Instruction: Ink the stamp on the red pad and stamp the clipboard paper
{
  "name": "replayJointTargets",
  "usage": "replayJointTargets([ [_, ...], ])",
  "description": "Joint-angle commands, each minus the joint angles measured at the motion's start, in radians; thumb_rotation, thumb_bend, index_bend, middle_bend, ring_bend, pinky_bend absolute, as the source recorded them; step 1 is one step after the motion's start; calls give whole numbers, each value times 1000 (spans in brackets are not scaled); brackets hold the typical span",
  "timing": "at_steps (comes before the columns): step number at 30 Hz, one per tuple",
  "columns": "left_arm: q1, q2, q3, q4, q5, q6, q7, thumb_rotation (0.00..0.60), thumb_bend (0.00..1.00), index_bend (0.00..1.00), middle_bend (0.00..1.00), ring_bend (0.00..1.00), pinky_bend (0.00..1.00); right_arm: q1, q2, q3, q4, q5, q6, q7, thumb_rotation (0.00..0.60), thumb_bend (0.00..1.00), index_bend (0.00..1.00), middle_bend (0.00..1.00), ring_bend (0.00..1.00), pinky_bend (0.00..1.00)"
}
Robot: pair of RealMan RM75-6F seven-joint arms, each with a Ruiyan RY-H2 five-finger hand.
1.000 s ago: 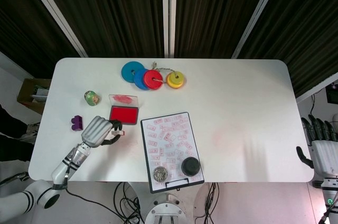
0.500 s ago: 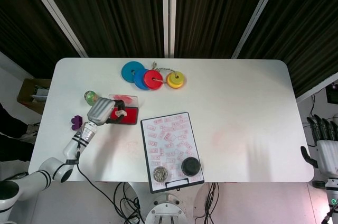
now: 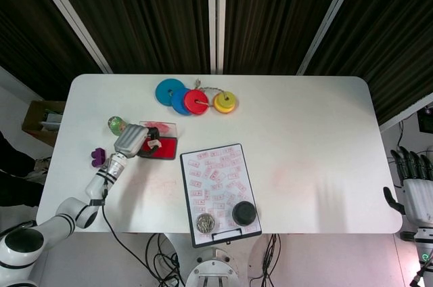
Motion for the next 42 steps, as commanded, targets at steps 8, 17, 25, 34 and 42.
replayJointTargets([
  [8,0,-35,18,56,-7,-17,-31,600,430,716,710,1000,1000,-2,-3,-1,7,1,1,2,600,277,0,0,0,0],
  [17,-3,-48,26,78,-6,-16,-42,600,430,722,716,1000,1000,-4,-2,-1,11,1,3,6,600,278,0,0,0,0],
  [25,-8,1,-2,3,-17,29,-61,600,431,723,719,1000,1000,-5,3,1,7,-3,10,12,600,278,0,0,0,0],
  [34,21,142,14,-369,14,113,98,600,431,727,725,1000,1000,3,-7,-3,15,-12,0,22,600,278,0,0,0,0],
  [42,44,112,54,-515,59,158,234,600,439,726,724,1000,1000,-3,-6,-4,30,-7,3,38,600,278,0,0,0,0],
])
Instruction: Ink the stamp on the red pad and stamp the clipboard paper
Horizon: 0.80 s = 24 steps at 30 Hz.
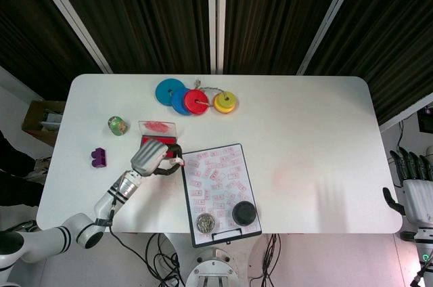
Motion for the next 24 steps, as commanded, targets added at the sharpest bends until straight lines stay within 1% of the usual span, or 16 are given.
replayJointTargets([
  [1,10,-21,22,-39,25,16,64,600,438,726,724,1000,1000,-2,-1,-1,6,3,-1,6,600,278,0,0,0,0],
  [4,5,-49,24,-43,22,0,77,600,438,726,726,1000,1000,-1,-5,-1,14,7,-7,9,600,278,0,0,0,0],
  [12,-22,-124,6,-13,14,-33,89,600,438,727,729,1000,1000,4,-10,1,23,11,-17,14,600,279,0,0,0,0],
  [19,-44,-174,1,46,16,-57,96,600,437,727,730,1000,1000,1,-8,3,34,18,-17,29,600,279,0,0,0,0],
  [24,-49,-206,7,95,21,-60,94,600,437,728,732,1000,1000,-2,-6,4,40,22,-15,41,600,279,0,0,0,0],
])
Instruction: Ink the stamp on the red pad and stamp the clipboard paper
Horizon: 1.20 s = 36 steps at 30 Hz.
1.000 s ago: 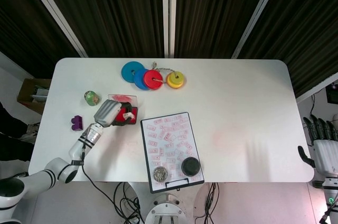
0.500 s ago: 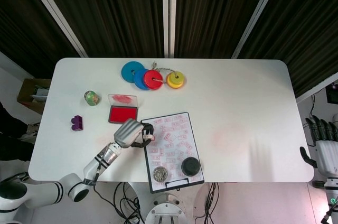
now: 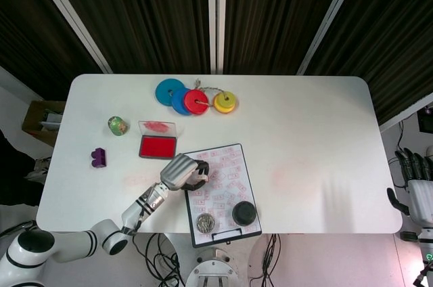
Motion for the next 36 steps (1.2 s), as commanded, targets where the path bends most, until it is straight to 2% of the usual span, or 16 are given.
replayJointTargets([
  [1,-4,-21,6,28,5,-2,-5,600,437,728,732,1000,1000,-1,1,1,3,2,1,4,600,279,0,0,0,0],
  [21,-20,-61,12,75,14,-5,-9,600,437,731,733,1000,1000,-5,5,3,15,4,2,25,600,280,0,0,0,0],
  [36,-20,-85,24,130,16,-9,-61,600,437,732,735,1000,1000,-5,7,4,13,7,-1,22,600,282,0,0,0,0],
])
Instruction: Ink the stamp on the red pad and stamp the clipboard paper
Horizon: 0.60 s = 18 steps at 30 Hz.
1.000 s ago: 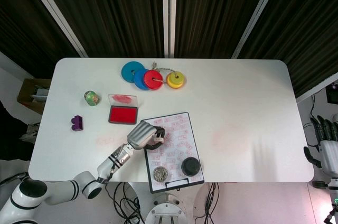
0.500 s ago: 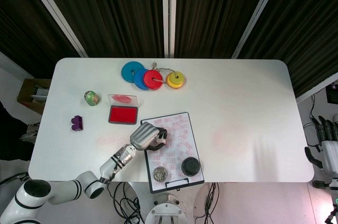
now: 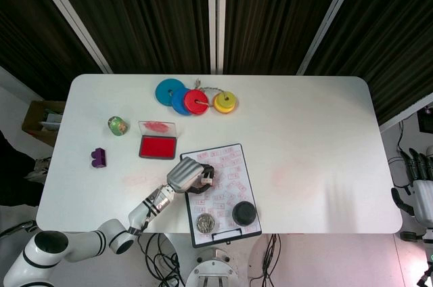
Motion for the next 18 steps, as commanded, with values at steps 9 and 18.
replayJointTargets([
  [9,7,-12,16,28,8,7,-33,600,438,735,738,1000,1000,2,-3,-2,-5,-2,-4,-10,600,281,0,0,0,0],
  [18,8,-23,22,46,12,7,-41,600,437,740,741,1000,1000,1,-5,-3,-1,2,-6,-11,600,282,0,0,0,0],
])
